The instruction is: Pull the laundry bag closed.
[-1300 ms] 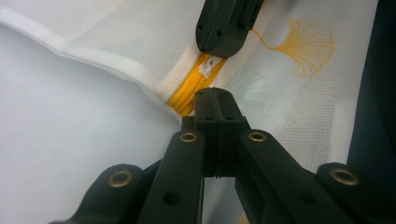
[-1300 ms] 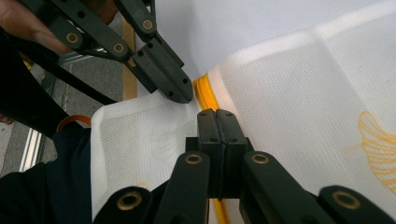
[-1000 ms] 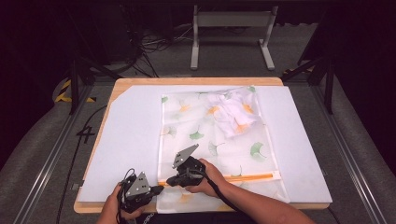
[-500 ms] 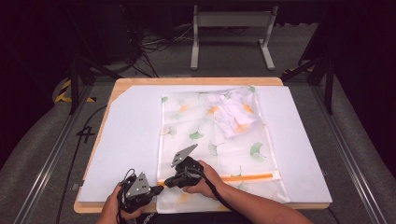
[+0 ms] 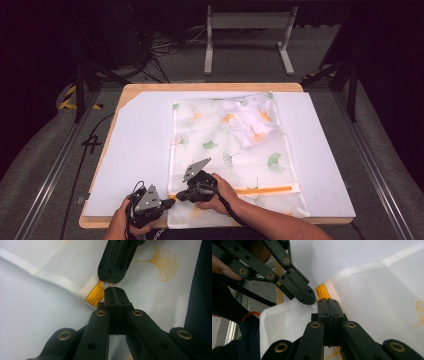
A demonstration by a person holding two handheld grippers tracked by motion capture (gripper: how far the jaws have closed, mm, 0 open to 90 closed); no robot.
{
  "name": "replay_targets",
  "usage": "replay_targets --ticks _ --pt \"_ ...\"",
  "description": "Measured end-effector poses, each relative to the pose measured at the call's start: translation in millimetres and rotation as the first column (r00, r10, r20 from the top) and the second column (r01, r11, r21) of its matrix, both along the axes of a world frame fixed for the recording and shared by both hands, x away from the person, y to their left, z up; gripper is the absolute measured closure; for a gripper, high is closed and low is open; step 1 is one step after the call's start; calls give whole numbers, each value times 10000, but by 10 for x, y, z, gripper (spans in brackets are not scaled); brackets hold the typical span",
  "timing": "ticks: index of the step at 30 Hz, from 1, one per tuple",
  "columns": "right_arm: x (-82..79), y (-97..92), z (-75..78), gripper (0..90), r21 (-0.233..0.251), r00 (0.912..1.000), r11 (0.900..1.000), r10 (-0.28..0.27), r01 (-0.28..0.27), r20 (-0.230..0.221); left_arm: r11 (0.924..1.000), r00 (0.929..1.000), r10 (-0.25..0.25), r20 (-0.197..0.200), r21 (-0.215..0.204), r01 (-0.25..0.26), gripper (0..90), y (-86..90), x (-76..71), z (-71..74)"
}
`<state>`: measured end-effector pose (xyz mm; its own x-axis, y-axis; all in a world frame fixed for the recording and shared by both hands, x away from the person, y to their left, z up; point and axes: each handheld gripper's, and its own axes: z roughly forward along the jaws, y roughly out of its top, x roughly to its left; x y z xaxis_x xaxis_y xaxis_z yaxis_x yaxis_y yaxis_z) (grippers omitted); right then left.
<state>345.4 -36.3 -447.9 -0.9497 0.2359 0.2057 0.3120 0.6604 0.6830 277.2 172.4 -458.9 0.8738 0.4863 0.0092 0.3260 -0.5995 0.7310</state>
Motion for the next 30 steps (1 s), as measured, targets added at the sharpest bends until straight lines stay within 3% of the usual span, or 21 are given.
replay_targets --ticks 11,30 --pt "-2 -58 74 900 -146 9992 9996 230 -226 333 10000 10000 1 -37 13 -1 900 2 6 3" --pt "0 -182 112 900 -295 9989 9993 235 -224 398 10000 10000 4 -91 -56 -5 900 6 10 0"
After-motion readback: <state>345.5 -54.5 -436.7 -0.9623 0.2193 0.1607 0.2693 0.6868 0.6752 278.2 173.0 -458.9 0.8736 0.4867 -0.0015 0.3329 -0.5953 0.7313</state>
